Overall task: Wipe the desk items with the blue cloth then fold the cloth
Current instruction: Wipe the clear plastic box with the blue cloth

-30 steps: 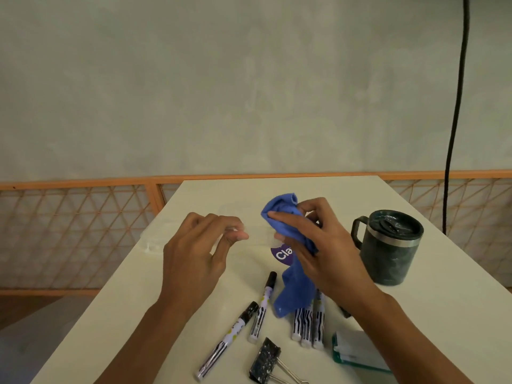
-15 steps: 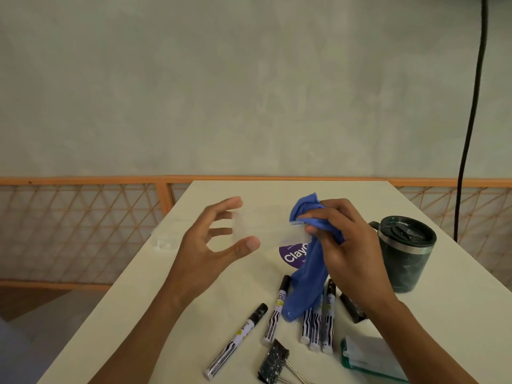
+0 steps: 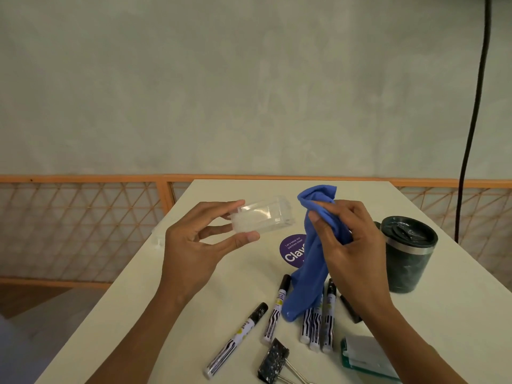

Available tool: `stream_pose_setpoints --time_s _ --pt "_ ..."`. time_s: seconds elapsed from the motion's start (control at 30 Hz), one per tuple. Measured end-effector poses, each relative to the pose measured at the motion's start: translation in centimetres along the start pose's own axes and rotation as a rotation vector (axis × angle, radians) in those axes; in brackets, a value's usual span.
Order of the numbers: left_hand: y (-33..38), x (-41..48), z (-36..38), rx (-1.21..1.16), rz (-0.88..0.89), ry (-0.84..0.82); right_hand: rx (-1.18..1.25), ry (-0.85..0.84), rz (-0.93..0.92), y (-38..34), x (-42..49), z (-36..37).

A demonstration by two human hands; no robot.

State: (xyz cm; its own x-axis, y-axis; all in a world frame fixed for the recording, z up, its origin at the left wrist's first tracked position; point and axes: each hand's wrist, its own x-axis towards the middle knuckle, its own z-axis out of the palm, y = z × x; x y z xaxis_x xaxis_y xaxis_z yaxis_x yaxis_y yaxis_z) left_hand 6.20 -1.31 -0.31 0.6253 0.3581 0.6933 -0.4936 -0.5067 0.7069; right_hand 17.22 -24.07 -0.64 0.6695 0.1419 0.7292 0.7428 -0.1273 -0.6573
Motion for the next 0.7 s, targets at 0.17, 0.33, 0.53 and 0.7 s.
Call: stream_pose_setpoints --time_s 0.17,0.33,0.53,0.7 --pt "-0.4 -0.3 0.0 0.264 0.188 0.024 -0.147 -0.172 -0.345 -1.7 -1.6 0.9" --pt "-1.1 -0.3 -0.2 0.543 0.466 0.036 -0.443 -0.332 -0.339 -0.4 -2.5 2.1" --pt "-1.4 -0.4 -0.3 0.661 0.591 0.026 -0.409 -0.332 -0.342 -0.9 -2.5 2.4" --pt "-1.2 -0.3 0.0 0.667 0.599 0.031 -0.489 -0.246 -0.341 -0.7 -1.7 1.5"
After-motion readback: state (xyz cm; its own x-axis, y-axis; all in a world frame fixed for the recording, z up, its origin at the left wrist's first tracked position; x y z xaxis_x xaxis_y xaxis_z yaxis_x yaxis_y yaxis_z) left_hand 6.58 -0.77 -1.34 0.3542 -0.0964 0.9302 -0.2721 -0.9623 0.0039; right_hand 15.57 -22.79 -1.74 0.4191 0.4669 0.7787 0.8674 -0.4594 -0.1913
